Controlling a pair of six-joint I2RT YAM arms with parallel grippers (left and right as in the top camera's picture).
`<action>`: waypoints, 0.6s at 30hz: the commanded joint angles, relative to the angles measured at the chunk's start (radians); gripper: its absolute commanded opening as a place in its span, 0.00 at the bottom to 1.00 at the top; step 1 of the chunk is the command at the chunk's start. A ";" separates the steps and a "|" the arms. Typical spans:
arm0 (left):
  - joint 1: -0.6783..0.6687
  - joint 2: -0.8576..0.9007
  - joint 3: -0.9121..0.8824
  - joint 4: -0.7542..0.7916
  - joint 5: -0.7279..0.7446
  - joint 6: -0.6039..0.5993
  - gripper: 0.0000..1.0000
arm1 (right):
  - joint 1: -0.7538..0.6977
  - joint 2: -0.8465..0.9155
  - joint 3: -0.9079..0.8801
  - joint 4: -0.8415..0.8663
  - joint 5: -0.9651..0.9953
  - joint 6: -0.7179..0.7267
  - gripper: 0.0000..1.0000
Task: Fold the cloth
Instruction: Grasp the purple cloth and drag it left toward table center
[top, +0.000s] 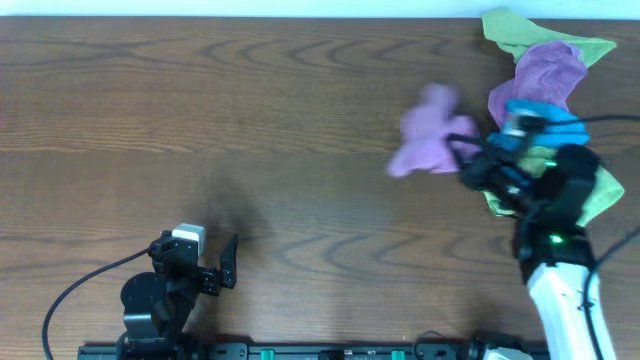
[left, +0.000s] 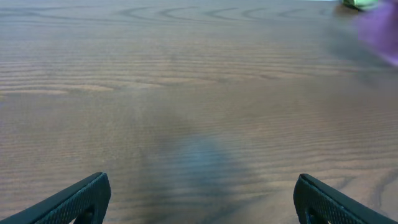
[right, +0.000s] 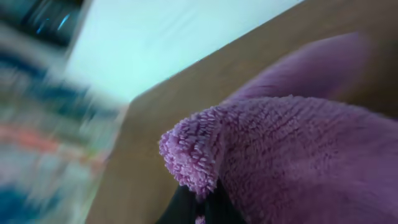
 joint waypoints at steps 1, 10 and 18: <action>-0.005 -0.006 -0.019 0.000 0.000 -0.008 0.95 | 0.151 -0.006 0.035 0.007 0.039 0.015 0.01; -0.005 -0.006 -0.019 0.000 0.000 -0.008 0.95 | 0.430 0.023 0.042 0.023 0.181 0.062 0.01; -0.005 -0.006 -0.019 0.000 0.000 -0.008 0.95 | 0.433 0.111 0.042 0.042 0.372 0.148 0.01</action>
